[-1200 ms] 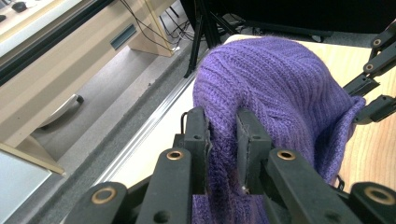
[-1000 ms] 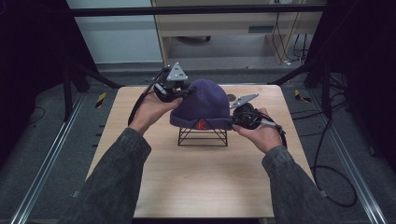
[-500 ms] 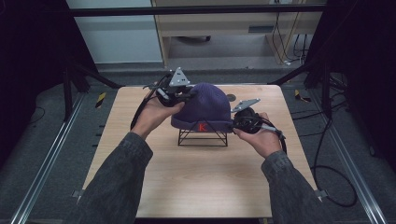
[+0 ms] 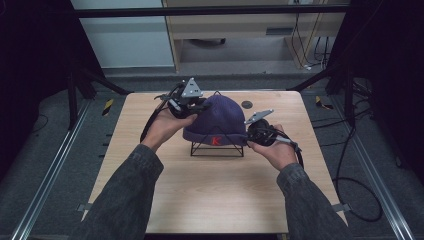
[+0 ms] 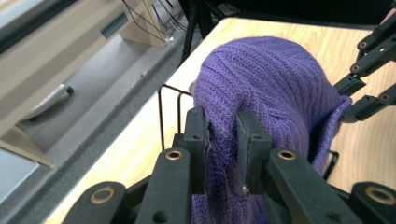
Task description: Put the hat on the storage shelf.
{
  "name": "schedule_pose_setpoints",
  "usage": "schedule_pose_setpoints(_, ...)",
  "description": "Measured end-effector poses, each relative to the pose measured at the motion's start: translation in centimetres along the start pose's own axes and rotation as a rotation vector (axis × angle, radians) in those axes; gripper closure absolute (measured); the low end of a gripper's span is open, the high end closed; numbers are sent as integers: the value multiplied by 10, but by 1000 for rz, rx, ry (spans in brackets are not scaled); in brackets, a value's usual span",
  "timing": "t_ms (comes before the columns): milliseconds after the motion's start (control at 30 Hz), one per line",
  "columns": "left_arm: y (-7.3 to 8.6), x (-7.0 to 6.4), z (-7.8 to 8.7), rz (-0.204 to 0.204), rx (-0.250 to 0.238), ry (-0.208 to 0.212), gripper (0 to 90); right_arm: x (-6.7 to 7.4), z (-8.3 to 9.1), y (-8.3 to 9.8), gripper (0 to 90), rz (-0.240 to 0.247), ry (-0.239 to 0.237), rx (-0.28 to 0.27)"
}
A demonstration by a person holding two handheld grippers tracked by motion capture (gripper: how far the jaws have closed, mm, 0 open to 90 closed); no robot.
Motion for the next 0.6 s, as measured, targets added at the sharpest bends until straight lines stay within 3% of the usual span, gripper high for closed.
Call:
schedule_pose_setpoints(333,15,-6,-4,24,3,19,755,5,-9,10,724,-16,-8,14)
schedule_pose_setpoints(600,26,-9,-3,17,26,32,750,8,-17,17,720,-26,-12,22)
Point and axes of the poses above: each handheld gripper's, and its own axes: z roughly backward along the jaws, y roughly out of its underside, x roughly to its left, the point moved 7 cm from there along -z, roughly forward along the jaws, and after that the axes turned 5 degrees about z, right-handed, at the moved point
